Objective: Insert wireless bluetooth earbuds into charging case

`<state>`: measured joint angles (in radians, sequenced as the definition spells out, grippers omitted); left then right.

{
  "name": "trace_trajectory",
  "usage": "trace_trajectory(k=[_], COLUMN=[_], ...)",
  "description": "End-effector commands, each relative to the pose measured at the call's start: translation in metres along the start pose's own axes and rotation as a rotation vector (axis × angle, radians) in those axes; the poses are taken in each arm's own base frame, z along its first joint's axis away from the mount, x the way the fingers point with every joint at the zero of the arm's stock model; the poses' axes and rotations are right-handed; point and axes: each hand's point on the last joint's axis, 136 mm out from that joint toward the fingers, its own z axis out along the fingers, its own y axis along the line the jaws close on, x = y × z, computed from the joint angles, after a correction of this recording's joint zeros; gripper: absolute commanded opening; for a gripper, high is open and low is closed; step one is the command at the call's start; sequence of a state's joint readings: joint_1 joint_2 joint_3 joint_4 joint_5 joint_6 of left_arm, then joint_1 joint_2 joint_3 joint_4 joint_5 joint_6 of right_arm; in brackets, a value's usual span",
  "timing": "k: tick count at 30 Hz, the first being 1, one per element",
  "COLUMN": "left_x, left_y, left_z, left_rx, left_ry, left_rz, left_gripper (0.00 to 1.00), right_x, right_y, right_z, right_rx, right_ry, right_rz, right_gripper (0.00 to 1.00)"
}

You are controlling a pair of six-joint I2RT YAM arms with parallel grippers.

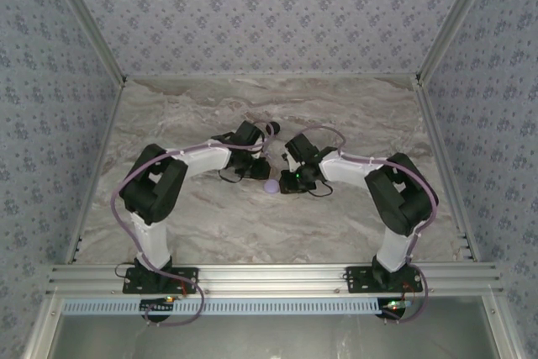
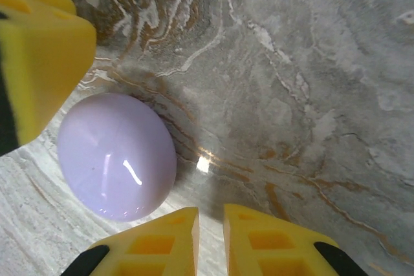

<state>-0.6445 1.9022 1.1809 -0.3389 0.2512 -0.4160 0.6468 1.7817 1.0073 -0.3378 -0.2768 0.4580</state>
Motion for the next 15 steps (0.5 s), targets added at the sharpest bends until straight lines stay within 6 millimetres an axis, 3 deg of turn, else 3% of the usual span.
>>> trace_trajectory(k=[1, 15], left_x=[0.014, 0.042], left_y=[-0.004, -0.004], left_z=[0.002, -0.011], left_rx=[0.011, -0.031], left_ry=[0.031, 0.026], left_rz=[0.007, -0.006], left_gripper=[0.25, 0.25], right_x=[-0.003, -0.015], right_y=[0.008, -0.001], right_z=[0.005, 0.012], right_rx=[-0.017, 0.07], right_ry=[0.012, 0.03], right_rz=[0.015, 0.018], right_gripper=[0.18, 0.18])
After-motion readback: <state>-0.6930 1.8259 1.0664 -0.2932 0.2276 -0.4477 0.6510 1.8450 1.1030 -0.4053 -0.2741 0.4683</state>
